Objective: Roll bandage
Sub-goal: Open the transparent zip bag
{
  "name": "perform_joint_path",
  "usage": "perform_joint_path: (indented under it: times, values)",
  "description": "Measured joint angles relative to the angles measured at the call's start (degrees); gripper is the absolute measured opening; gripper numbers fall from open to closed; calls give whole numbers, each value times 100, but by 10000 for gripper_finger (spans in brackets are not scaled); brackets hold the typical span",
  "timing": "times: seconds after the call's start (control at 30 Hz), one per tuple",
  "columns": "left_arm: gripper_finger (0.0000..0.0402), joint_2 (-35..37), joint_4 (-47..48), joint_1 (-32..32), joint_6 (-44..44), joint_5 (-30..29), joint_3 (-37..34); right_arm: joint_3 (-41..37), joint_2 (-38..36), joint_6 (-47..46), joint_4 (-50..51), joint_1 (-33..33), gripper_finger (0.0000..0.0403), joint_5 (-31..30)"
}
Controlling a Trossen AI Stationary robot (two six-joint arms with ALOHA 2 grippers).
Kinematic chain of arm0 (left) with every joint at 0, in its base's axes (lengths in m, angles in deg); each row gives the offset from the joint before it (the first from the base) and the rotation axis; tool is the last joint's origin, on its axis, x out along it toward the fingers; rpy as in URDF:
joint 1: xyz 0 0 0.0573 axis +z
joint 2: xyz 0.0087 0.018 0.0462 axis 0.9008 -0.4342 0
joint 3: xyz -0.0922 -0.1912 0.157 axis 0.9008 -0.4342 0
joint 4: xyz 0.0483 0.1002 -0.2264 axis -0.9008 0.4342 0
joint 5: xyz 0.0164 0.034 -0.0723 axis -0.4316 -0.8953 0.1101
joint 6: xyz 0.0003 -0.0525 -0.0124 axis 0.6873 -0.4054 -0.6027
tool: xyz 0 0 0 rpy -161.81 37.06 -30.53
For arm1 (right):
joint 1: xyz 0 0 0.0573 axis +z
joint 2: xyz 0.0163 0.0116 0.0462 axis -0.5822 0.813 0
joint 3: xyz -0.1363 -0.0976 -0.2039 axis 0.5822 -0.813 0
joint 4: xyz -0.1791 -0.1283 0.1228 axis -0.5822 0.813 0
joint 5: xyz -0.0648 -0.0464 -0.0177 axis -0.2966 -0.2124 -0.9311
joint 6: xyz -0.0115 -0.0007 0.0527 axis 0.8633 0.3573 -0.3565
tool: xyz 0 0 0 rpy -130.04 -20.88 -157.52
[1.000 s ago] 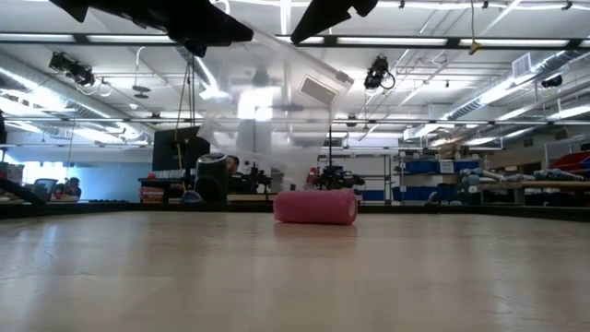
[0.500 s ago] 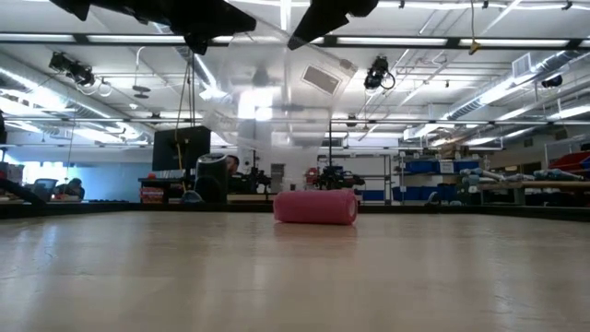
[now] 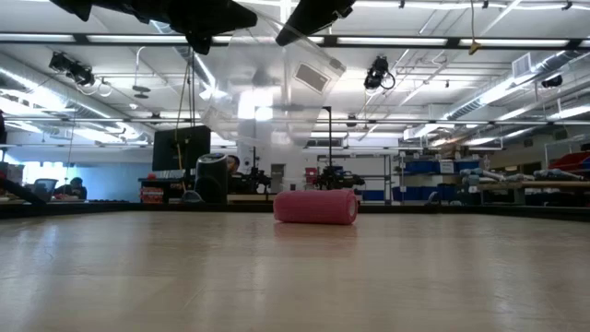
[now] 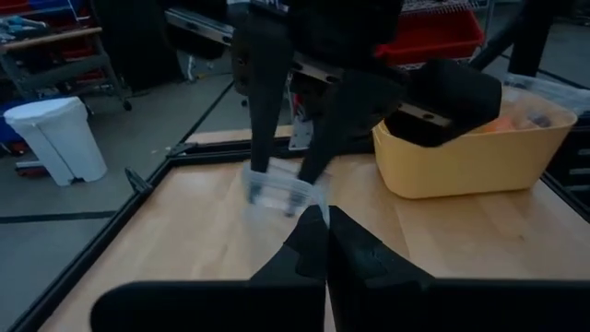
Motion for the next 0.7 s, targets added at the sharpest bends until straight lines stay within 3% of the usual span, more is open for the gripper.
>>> perform_joint_path:
  times: [0.13, 0.3, 0.43, 0.7]
  values:
    - [1, -33, -12, 0, -19, 3, 0, 0, 0, 696, 92, 30, 76, 366]
    - [1, -40, -90, 2, -131, 16, 2, 2, 0, 1604, 93, 164, 9, 539]
    - [1, -44, -128, 2, -136, 15, 2, 0, 0, 2181, 97, 235, 7, 553]
    - [1, -44, -330, 2, -298, 268, 1, 4, 78, 2152, 680, 187, 2, 564]
